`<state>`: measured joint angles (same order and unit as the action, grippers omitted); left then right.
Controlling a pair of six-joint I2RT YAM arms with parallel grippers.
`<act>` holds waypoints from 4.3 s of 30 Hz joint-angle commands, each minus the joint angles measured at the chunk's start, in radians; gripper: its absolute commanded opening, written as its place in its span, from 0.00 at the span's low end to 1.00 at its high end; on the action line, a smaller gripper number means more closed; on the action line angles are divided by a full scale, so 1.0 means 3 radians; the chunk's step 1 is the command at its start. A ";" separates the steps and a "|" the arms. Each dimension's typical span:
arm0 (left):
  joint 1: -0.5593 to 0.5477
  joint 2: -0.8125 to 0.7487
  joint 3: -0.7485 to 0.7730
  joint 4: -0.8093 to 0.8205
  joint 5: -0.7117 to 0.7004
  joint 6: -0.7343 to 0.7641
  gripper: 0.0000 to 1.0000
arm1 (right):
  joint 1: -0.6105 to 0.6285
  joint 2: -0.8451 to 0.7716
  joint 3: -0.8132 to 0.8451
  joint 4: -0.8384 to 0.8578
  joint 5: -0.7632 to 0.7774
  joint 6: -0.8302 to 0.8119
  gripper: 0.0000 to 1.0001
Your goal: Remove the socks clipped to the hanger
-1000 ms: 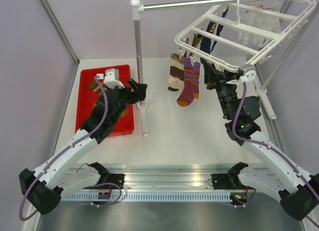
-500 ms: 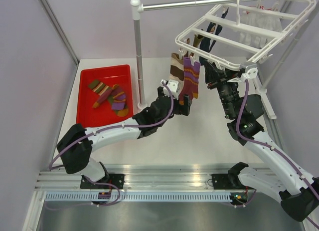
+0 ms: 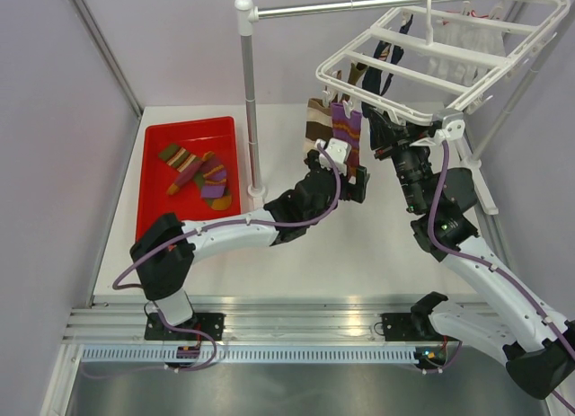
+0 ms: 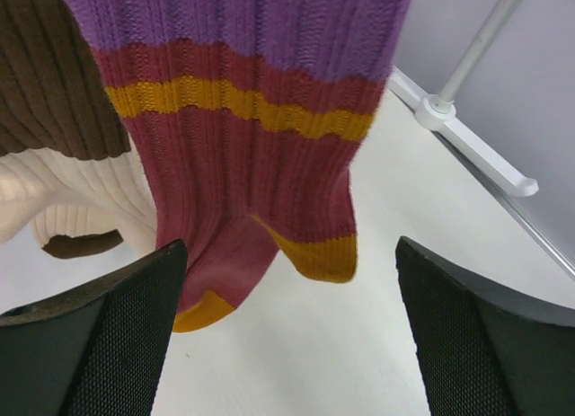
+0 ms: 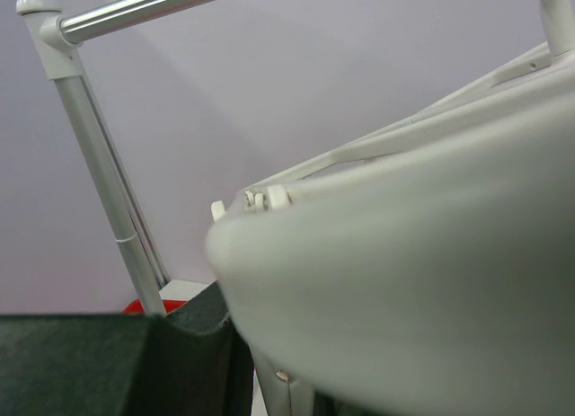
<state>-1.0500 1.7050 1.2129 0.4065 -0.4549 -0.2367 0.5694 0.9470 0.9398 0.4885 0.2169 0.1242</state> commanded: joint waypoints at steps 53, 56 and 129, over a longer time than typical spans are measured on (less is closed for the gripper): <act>-0.0130 -0.0570 -0.0239 -0.0220 -0.0524 0.0273 0.02 | 0.0045 -0.0105 -0.0842 0.0846 -0.0304 0.0450 0.72; -0.0135 -0.0585 -0.0218 -0.0281 -0.0508 0.0252 0.02 | 0.0086 0.0085 -0.0745 0.0989 -0.0176 0.0389 0.72; -0.0115 -0.0738 -0.0254 -0.0588 -0.0764 0.0058 0.02 | 0.0526 0.0673 -0.0162 0.1425 0.1005 -0.0307 0.01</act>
<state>-1.1187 1.5440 1.1515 0.2546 -0.6643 -0.1841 0.7250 1.1805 0.8890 0.9005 0.5064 0.0044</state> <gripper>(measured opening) 0.033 0.285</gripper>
